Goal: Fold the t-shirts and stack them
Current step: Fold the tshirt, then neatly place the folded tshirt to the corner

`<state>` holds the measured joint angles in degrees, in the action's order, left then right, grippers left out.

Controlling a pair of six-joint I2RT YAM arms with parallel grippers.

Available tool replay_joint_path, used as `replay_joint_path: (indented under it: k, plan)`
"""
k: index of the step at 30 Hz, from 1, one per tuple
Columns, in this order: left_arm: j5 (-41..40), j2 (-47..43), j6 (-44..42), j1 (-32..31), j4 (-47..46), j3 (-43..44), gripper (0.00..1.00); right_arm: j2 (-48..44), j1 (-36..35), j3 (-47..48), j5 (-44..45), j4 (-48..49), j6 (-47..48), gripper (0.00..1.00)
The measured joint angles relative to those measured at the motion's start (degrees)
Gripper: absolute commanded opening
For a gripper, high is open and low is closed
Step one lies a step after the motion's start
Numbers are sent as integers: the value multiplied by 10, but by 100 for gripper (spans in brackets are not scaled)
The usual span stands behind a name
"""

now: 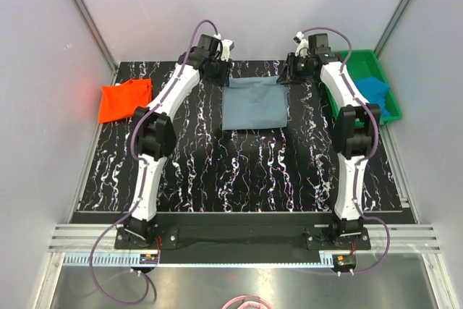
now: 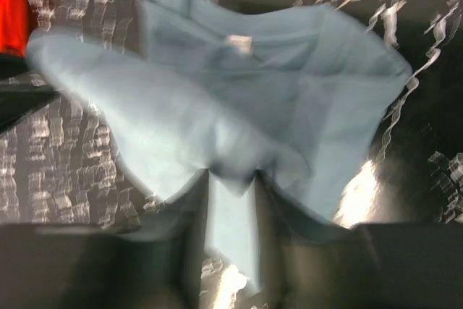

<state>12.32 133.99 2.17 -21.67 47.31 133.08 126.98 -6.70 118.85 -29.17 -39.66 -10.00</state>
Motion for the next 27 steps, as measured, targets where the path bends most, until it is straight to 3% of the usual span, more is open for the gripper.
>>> replay_joint_path:
  k: [1, 2, 4, 9, 15, 21, 27]
  plan:
    - [-12, 12, -1, 0, -13, 4, 74, 19, 0, 12, 3, 5, 6, 57]
    - [-28, 22, 1, 0, -22, 5, 83, 38, 0, 25, 11, 9, 11, 68]
    - [-57, 40, 4, -1, -29, 5, 92, 70, -2, 40, 26, 17, 23, 75]
    - [-123, 57, 6, -13, -28, -1, 96, 88, -3, 44, 51, 9, 28, 76]
    - [-132, 6, 14, -39, -25, -25, 99, 23, -3, 9, 50, 10, 22, 73]
    - [-15, -72, 56, -24, -19, -70, 99, -40, -3, -22, -46, 30, -17, 72]
    - [90, -75, 84, 38, -16, -105, 99, -13, -5, -50, -126, 52, -70, 72]
